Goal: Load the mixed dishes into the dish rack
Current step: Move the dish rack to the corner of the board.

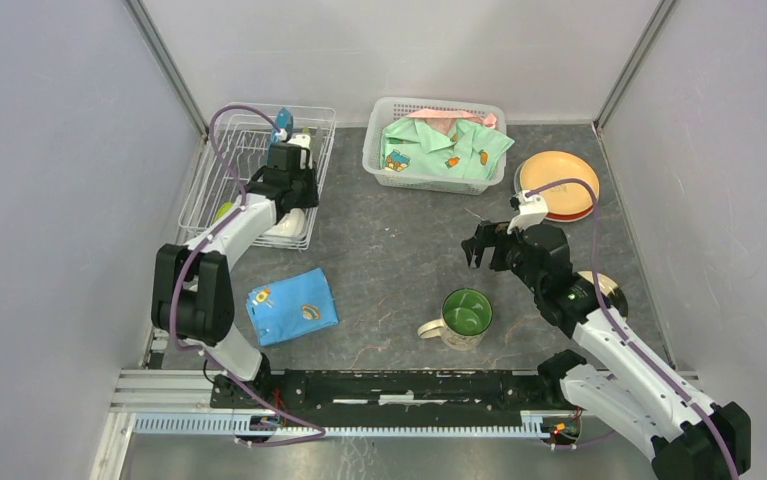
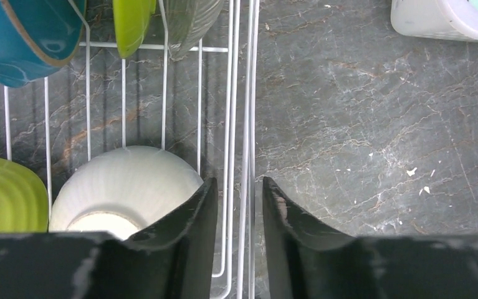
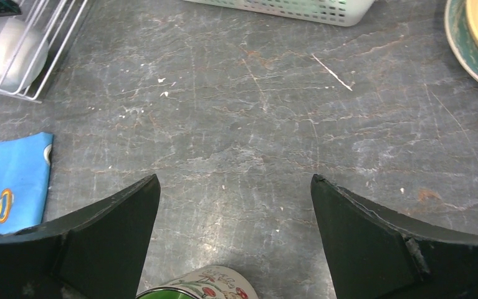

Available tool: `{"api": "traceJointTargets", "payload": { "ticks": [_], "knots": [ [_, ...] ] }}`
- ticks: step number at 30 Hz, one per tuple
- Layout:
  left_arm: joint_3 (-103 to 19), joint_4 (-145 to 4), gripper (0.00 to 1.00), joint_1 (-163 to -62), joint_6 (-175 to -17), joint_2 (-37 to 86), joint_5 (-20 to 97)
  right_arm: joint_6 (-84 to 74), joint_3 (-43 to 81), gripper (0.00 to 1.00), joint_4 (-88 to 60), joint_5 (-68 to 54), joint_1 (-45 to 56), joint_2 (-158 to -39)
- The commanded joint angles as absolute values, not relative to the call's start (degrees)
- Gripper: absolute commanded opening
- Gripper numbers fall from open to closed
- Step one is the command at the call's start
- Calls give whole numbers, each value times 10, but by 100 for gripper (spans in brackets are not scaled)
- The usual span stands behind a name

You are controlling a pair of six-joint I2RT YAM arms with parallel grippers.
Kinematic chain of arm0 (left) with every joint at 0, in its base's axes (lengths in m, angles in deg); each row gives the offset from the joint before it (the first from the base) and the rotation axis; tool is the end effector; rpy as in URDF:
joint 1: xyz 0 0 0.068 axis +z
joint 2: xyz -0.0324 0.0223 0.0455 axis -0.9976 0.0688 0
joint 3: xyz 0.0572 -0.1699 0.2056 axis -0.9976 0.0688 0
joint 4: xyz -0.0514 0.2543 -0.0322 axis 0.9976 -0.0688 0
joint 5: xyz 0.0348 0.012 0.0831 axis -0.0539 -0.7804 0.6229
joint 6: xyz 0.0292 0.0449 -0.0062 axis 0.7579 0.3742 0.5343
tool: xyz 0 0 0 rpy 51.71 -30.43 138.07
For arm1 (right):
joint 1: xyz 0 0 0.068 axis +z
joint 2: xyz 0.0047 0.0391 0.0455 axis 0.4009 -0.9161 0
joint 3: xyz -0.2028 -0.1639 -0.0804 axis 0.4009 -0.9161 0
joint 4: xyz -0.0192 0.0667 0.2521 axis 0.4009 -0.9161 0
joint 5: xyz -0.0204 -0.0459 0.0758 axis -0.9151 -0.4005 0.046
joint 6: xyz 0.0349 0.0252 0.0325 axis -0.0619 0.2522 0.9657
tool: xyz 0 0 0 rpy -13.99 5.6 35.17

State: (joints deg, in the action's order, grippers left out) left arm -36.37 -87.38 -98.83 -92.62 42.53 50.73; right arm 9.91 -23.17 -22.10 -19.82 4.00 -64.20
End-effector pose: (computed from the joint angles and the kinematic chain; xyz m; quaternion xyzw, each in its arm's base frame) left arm 0.3551 -0.0781 0.2447 0.0218 0.9131 -0.0445 0.4046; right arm 0.1714 0.0862 0.2662 -0.0179 0.8289 0.2004 0.5219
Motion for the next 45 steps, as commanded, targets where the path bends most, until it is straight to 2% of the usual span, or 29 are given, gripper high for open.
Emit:
{"api": "traceJointTargets", "payload": {
  "ticks": [1,6,7,8,12,17,21,25,33,38,42,45],
  "knots": [
    [-406,-891,47,-983,-942,369,479,120,-216,98,-235,-265,42,-635],
    [-421,-926,75,-983,-931,325,420,169,-199,98,-294,-383,41,-638],
    [-417,-930,97,-983,-930,315,408,177,-191,98,-317,-407,42,-643],
    [-410,-930,99,-984,-930,304,395,205,-177,98,-344,-447,41,-651],
    [-372,-926,100,-990,-936,259,351,364,-102,98,-536,-593,41,-698],
    [-299,-908,100,-1004,-931,195,290,464,-52,98,-671,-736,40,-769],
    [-254,-908,100,-1016,-923,150,286,557,-18,98,-771,-779,19,-847],
    [-205,-869,100,-1028,-916,100,274,478,-51,96,-682,-695,-27,-890],
    [-188,-872,100,-1040,-905,59,305,334,-164,93,-473,-555,-105,-878],
    [-183,-869,100,-1041,-905,47,307,319,-187,93,-439,-517,-142,-872],
    [-185,-869,100,-1042,-906,44,309,309,-197,98,-422,-502,-169,-885],
    [-182,-869,100,-1043,-905,41,318,296,-207,98,-404,-476,-193,-893]
  ]
}}
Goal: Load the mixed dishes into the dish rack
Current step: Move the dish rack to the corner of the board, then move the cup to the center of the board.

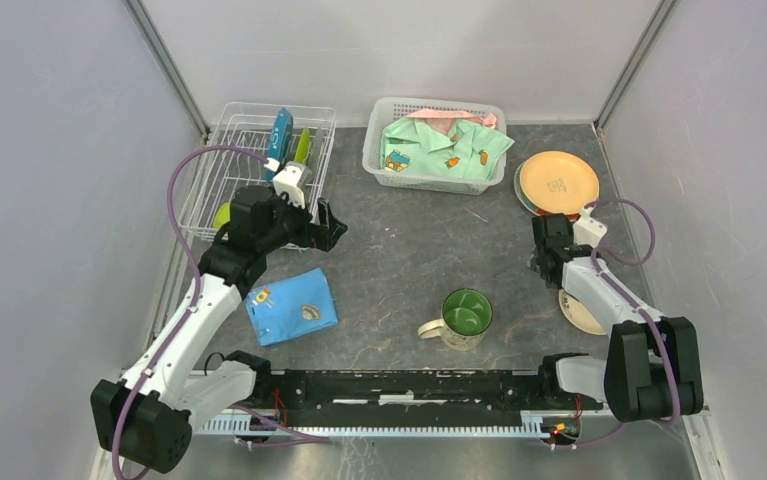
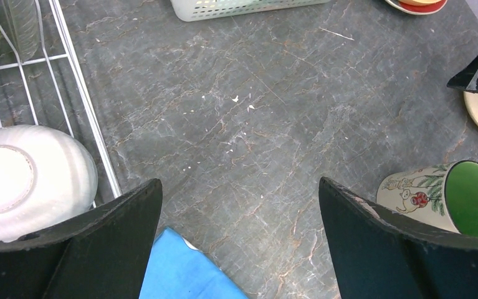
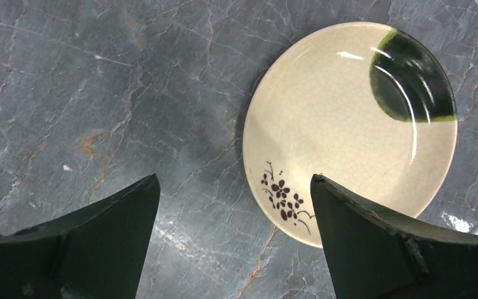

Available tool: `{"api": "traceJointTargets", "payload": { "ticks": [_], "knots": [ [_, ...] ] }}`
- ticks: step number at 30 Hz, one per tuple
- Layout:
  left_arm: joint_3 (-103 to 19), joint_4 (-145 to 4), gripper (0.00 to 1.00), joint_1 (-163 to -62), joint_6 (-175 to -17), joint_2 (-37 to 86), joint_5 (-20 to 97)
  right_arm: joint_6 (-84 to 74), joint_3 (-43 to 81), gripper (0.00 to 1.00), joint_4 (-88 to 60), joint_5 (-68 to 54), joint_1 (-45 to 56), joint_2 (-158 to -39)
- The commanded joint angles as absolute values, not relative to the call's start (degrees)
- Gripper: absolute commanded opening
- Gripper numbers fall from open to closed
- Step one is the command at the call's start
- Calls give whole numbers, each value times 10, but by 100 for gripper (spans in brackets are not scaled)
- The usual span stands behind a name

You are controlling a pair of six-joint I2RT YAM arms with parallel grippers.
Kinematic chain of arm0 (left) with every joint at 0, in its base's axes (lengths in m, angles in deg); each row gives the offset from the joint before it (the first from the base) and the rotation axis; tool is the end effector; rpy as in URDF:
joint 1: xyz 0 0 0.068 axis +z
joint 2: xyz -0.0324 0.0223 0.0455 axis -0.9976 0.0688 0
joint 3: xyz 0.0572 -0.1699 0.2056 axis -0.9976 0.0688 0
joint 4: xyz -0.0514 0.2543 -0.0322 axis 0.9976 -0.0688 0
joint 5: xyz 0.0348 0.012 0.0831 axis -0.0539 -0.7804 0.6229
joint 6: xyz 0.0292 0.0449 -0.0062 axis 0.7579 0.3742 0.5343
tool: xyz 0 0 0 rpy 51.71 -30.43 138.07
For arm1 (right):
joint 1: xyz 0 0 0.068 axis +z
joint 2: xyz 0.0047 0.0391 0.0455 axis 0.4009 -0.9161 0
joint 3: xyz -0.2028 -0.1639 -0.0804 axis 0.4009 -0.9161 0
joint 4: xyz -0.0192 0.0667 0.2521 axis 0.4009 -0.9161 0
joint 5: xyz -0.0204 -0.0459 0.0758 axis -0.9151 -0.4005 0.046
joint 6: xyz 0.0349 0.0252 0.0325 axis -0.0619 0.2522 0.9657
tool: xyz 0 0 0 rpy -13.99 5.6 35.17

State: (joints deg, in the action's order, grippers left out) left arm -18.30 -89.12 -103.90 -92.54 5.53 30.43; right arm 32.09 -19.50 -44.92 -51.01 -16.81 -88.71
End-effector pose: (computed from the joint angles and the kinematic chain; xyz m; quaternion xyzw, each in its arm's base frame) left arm 0.2103 -0.0784 0.3126 0.1466 0.8247 -0.2380 0.4916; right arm 0.2137 0.0044 0.1820 0.3578 0.8602 -0.1887 0.3105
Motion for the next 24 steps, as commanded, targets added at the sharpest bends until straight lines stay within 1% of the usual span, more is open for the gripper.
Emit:
{"api": "traceJointTargets", "payload": {
  "ticks": [1,6,13,19,21,24],
  "knots": [
    [-182,-869,100,-1044,-906,42,318,287,-212,98,-390,-465,-201,-892],
    [-185,-871,100,-1044,-906,50,318,244,-242,97,-324,-399,-230,-884],
    [-184,-872,100,-1044,-904,50,320,195,-257,93,-277,-334,-233,-857],
    [-185,-873,100,-1044,-904,52,319,176,-277,87,-245,-262,-234,-836],
    [-185,-874,100,-1044,-903,52,320,164,-287,86,-225,-222,-233,-833],
    [-185,-874,100,-1044,-902,52,322,161,-305,80,-187,-153,-232,-820]
  ]
}}
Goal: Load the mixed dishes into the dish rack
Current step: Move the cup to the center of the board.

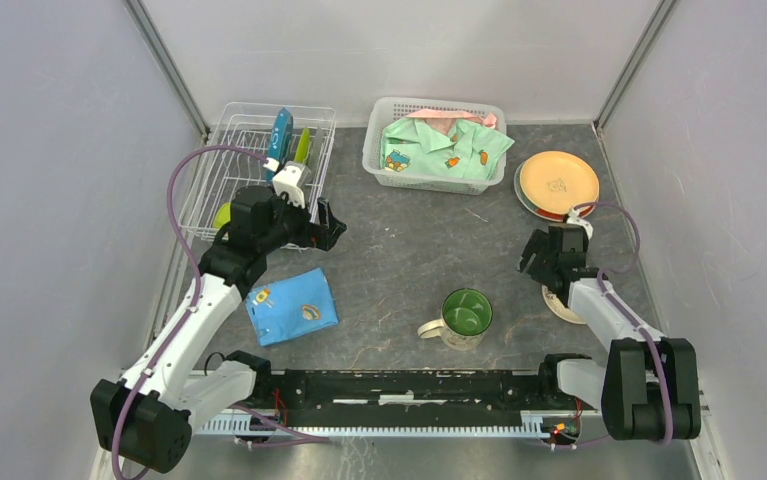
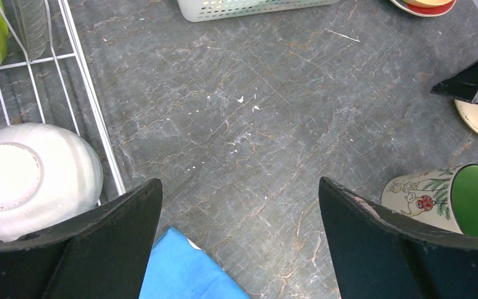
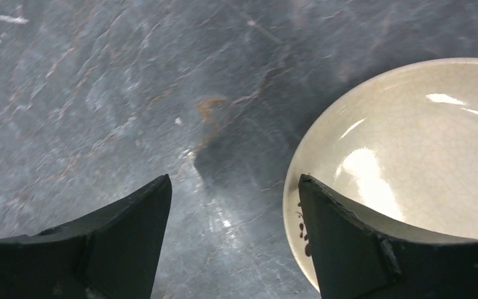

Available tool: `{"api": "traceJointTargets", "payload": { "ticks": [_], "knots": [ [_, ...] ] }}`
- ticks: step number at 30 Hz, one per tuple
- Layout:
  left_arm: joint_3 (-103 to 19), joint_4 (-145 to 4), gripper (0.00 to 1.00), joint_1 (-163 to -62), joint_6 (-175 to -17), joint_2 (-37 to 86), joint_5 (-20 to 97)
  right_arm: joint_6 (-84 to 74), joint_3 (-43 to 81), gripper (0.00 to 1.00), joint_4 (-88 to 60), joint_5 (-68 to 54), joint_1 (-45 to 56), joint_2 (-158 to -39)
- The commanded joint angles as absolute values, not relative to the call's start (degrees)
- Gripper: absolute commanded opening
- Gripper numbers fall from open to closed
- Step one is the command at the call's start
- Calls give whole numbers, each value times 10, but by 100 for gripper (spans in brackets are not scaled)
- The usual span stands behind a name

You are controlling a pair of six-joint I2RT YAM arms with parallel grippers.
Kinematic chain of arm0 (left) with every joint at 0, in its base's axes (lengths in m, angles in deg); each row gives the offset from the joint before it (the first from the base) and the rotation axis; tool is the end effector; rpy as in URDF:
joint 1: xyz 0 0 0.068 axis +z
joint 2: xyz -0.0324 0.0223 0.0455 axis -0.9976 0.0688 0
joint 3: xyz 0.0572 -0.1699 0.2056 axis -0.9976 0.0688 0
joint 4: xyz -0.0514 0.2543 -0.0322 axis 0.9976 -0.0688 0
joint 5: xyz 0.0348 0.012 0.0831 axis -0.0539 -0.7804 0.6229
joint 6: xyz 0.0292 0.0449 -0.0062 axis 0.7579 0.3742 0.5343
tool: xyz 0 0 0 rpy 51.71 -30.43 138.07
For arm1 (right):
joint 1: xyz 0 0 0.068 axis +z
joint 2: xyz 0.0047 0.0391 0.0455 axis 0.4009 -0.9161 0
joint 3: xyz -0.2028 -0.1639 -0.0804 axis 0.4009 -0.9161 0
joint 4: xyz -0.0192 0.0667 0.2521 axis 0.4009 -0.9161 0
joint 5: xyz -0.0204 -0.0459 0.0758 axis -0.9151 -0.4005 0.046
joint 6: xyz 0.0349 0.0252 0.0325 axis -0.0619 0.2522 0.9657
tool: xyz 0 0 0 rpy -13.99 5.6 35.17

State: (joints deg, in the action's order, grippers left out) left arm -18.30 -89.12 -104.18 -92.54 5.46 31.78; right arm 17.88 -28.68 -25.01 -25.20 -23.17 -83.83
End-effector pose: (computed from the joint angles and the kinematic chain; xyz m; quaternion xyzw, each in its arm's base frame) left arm 0.2102 -0.0786 0.3127 0.1425 0.8260 -0.2299 0.4946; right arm 0.2123 -0.0047 0.1662 0.2666 0.8981 0.0064 0.3498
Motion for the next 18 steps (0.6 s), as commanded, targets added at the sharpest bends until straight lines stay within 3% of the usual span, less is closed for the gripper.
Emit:
{"api": "traceJointTargets", "payload": {
  "ticks": [1,18],
  "knots": [
    [-185,-874,100,-1044,-902,52,322,163,-311,78,-178,-134,-232,-816],
    [-185,-880,100,-1044,-899,48,346,183,-274,72,-129,-83,-90,-834]
  ]
}}
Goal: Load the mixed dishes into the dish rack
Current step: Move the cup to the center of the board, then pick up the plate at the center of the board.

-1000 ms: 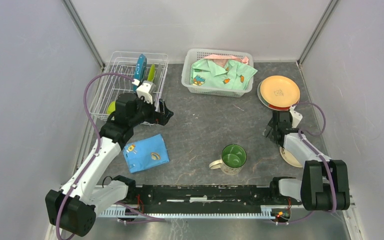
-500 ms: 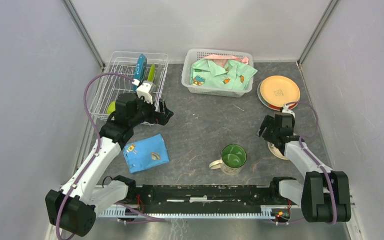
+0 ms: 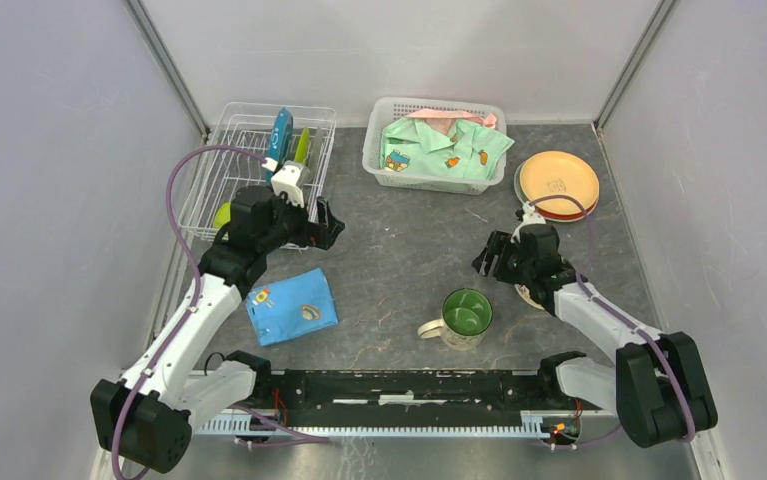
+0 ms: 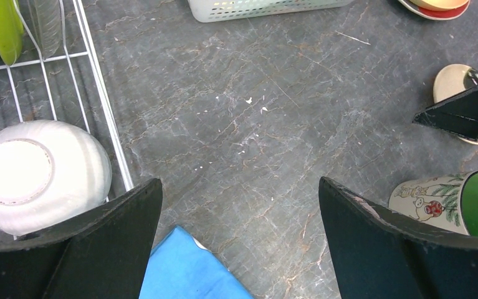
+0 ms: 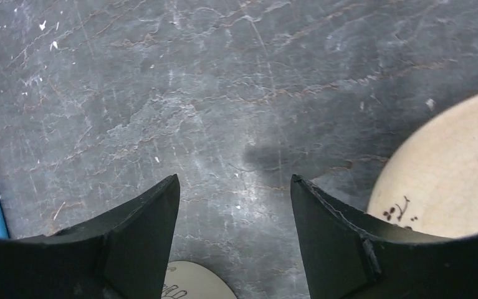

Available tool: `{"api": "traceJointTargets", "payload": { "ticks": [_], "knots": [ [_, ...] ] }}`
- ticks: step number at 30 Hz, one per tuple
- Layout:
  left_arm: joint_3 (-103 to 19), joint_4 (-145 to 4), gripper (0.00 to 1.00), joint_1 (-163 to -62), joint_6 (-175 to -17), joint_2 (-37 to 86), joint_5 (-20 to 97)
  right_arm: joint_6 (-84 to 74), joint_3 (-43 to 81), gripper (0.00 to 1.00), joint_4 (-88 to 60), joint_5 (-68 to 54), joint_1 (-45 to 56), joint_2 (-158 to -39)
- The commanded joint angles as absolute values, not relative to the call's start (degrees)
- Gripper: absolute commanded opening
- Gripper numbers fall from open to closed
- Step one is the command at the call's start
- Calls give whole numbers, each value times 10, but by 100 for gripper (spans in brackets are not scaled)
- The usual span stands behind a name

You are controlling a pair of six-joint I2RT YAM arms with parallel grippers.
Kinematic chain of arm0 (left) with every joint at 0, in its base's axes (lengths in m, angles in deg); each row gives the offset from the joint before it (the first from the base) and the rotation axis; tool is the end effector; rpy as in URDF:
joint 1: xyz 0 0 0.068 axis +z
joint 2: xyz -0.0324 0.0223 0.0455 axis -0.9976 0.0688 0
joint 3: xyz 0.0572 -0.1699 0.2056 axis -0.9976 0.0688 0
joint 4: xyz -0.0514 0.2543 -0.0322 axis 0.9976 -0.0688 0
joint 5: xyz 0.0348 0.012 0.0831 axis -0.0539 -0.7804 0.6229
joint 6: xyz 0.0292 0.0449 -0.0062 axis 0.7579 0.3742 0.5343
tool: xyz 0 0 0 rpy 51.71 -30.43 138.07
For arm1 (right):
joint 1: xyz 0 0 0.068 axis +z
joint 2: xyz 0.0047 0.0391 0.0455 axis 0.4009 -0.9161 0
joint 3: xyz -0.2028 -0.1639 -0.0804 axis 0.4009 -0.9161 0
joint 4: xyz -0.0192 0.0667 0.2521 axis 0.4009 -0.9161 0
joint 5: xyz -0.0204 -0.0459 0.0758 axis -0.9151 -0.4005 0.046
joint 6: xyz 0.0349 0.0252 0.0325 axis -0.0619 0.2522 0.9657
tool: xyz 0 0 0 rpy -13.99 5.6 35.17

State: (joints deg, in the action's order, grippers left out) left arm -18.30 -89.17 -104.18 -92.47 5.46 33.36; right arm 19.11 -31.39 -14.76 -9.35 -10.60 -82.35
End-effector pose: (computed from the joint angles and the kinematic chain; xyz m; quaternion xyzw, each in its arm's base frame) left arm 0.2106 -0.0778 0.3125 0.1358 0.8282 -0.2186 0.4979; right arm 0.2100 0.0521 0.1702 0.1224 0.9014 0.1951 0.3667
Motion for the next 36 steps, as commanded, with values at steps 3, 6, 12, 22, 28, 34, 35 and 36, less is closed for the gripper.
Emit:
{"api": "traceJointTargets", "payload": {
  "ticks": [3,6,12,22,28,34,35,36],
  "knots": [
    [-185,-879,100,-1044,-900,49,347,170,-244,74,-184,-131,-91,-825],
    [-185,-879,100,-1044,-901,49,345,210,-212,77,-274,-239,-98,-816],
    [-183,-877,100,-1044,-902,44,343,308,-203,71,-409,-396,-172,-789],
    [-183,-875,100,-1044,-903,43,339,350,-251,73,-450,-469,-274,-751],
    [-182,-879,100,-1044,-900,42,350,311,-291,71,-397,-417,-295,-756],
    [-181,-878,100,-1044,-900,41,351,255,-343,71,-308,-347,-300,-754],
    [-180,-878,100,-1044,-900,41,352,250,-349,71,-295,-328,-300,-752],
    [-180,-877,100,-1044,-901,41,352,240,-356,70,-278,-313,-300,-752]
  ]
}}
